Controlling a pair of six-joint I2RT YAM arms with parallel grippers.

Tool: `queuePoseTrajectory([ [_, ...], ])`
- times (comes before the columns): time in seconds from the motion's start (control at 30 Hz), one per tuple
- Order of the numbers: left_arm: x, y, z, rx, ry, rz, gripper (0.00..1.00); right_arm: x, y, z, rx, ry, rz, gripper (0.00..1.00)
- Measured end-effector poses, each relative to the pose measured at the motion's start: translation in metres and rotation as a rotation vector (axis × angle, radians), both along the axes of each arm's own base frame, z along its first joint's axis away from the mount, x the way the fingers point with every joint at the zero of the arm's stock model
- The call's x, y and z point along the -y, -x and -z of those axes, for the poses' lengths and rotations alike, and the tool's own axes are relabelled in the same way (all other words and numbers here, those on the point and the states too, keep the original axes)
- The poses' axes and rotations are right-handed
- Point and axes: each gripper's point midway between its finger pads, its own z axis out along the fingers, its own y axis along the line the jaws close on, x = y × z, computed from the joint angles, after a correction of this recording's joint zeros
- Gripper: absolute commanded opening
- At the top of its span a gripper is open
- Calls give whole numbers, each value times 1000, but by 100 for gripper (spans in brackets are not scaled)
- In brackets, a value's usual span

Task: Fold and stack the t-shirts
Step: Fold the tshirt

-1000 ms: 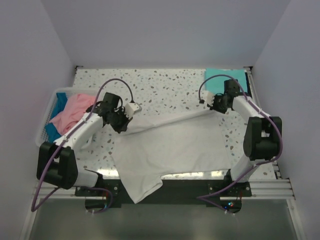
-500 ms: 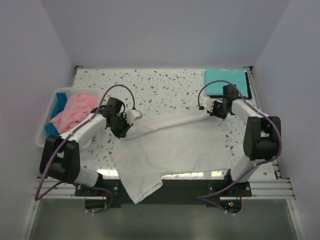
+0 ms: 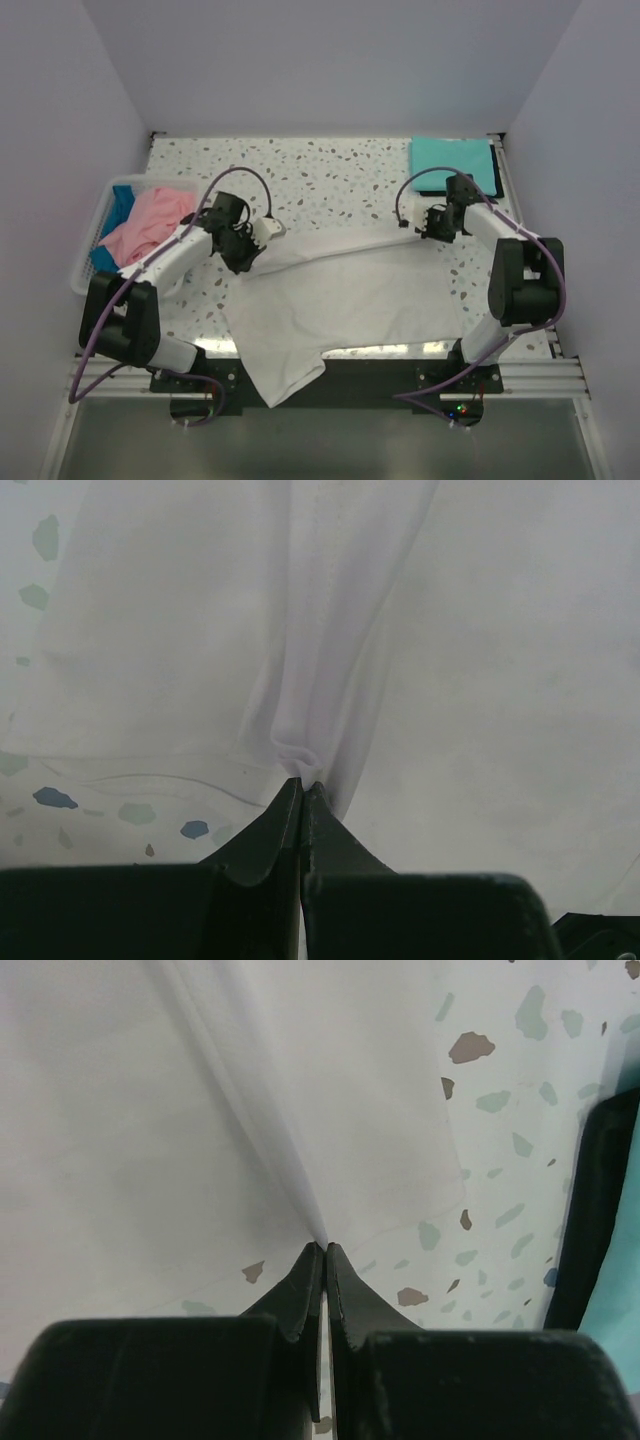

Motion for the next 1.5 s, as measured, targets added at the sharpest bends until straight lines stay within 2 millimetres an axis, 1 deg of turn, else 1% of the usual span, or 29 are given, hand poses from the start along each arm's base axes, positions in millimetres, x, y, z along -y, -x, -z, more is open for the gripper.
queuePoseTrajectory([
  [0.23, -2, 6, 6, -12, -11, 22, 0, 4, 15, 13, -40, 29, -19, 0],
  [0.27, -2, 6, 7, -12, -12, 24, 2, 4, 17, 15, -47, 33, -21, 2],
  [0.3, -3, 6, 7, -13, -13, 26, 9, 5, 18, 15, -52, 36, -22, 6],
  [0.33, -2, 6, 8, -12, -14, 30, 19, 5, 19, 16, -56, 38, -23, 14],
  [0.37, -2, 7, 8, -12, -15, 34, 21, 6, 20, 16, -59, 42, -23, 18],
  [0.4, -2, 7, 8, -14, -15, 37, 24, 7, 20, 16, -61, 51, -22, 23],
  [0.43, -1, 8, 8, -16, -12, 44, 29, 9, 21, 16, -65, 56, -19, 42],
  [0.5, 3, 11, 7, -27, 6, 62, 35, 10, 23, 16, -74, 62, -10, 57],
  [0.53, 4, 13, 5, -32, 17, 67, 36, 10, 24, 14, -81, 62, -5, 61],
  [0.57, 7, 13, 2, -34, 31, 71, 36, 12, 24, 11, -89, 62, 4, 62],
  [0.63, 14, 10, -8, -21, 64, 79, 38, 13, 21, 1, -94, 48, 26, 74],
  [0.67, 18, 5, -14, -7, 83, 80, 39, 13, 18, -6, -95, 39, 38, 75],
  [0.73, 24, -4, -24, 14, 113, 70, 40, 13, 11, -24, -87, 18, 64, 74],
  [0.77, 28, -10, -28, 27, 129, 62, 40, 13, 7, -34, -78, 3, 78, 72],
  [0.8, 32, -16, -31, 35, 143, 51, 40, 12, 2, -42, -67, -12, 93, 67],
  [0.83, 35, -22, -33, 38, 155, 37, 40, 11, -1, -50, -60, -25, 108, 64],
  [0.87, 39, -29, -32, 39, 164, 27, 39, 9, -3, -54, -63, -37, 122, 61],
  [0.9, 42, -34, -30, 32, 169, 17, 38, 8, -6, -58, -66, -52, 137, 55],
  [0.97, 49, -46, -22, 3, 181, -3, 36, 6, -11, -58, -94, -72, 177, 50],
  [1.0, 53, -50, -16, -15, 183, -11, 34, 6, -13, -55, -112, -79, 196, 47],
  [1.07, 60, -54, -3, -44, 184, -20, 34, 5, -16, -43, -152, -90, 234, 46],
  [1.17, 73, -47, 11, -85, 172, 1, 31, 4, -10, -23, -225, -98, 283, 44],
  [1.23, 88, -38, 17, -103, 163, 42, 29, 3, -8, -17, -249, -104, 308, 44],
  [1.4, 127, -6, 19, -112, 140, 193, 28, 2, -6, -16, -261, -113, 335, 44],
  [1.5, 138, 16, 15, -91, 107, 279, 30, 2, -2, -14, -272, -112, 341, 44],
])
